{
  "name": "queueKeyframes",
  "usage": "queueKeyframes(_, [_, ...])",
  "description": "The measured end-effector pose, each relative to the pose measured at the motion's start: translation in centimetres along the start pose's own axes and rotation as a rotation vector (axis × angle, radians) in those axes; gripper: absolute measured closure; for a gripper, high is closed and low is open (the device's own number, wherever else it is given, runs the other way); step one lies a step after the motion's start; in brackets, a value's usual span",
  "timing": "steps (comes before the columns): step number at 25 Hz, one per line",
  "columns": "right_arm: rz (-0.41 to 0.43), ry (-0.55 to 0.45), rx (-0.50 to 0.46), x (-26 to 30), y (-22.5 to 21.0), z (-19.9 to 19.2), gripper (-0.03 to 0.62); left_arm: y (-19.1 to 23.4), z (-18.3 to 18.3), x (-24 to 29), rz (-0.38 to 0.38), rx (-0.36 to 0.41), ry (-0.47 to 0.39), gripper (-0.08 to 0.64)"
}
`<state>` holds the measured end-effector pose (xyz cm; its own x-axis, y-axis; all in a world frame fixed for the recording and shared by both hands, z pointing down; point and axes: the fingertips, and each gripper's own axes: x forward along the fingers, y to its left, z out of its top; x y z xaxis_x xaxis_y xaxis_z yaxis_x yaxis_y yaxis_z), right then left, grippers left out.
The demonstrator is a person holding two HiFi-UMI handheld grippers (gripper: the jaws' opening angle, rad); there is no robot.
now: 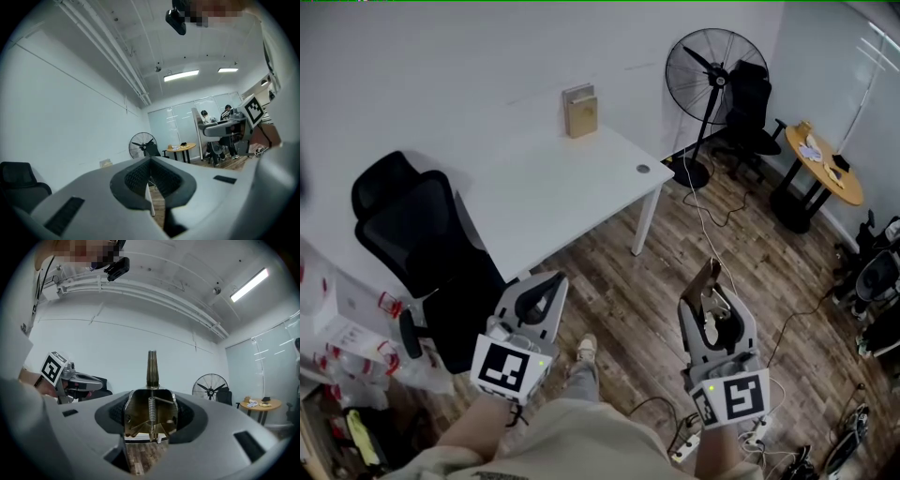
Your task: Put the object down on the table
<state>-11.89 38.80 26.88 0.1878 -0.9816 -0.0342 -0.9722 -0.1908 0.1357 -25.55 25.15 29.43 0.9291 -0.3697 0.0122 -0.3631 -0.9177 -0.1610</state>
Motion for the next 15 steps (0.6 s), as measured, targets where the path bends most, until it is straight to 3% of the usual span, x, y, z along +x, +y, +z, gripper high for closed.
queueKeyframes(15, [-0.025, 0.109, 0.030, 15.0, -5.5, -3.8, 0.377, 9.2, -2.4, 13.4, -0.048, -0.051, 0.024, 0.540])
